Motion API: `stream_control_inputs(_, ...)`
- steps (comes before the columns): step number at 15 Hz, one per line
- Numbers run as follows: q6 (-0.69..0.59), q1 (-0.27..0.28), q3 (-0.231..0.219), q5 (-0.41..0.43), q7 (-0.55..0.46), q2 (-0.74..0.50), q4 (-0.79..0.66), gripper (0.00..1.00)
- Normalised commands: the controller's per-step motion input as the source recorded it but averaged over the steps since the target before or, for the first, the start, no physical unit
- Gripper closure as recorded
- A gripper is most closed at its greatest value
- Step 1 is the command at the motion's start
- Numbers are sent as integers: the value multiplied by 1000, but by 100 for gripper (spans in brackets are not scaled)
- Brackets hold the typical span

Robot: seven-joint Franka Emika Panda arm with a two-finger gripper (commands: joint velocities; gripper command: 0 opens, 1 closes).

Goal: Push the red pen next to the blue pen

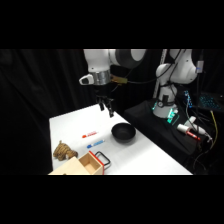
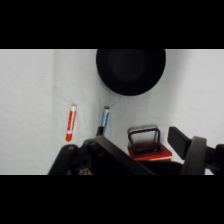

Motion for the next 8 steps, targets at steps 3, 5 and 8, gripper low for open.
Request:
stream_control_inputs(3, 28, -30, 7, -20, -46, 1, 14, 0)
stream_control_inputs(5, 111, -78, -37, -32, -137, 27, 74, 0)
stream_control_inputs(8, 180, -142, -93, 7, -181, 102, 190, 0)
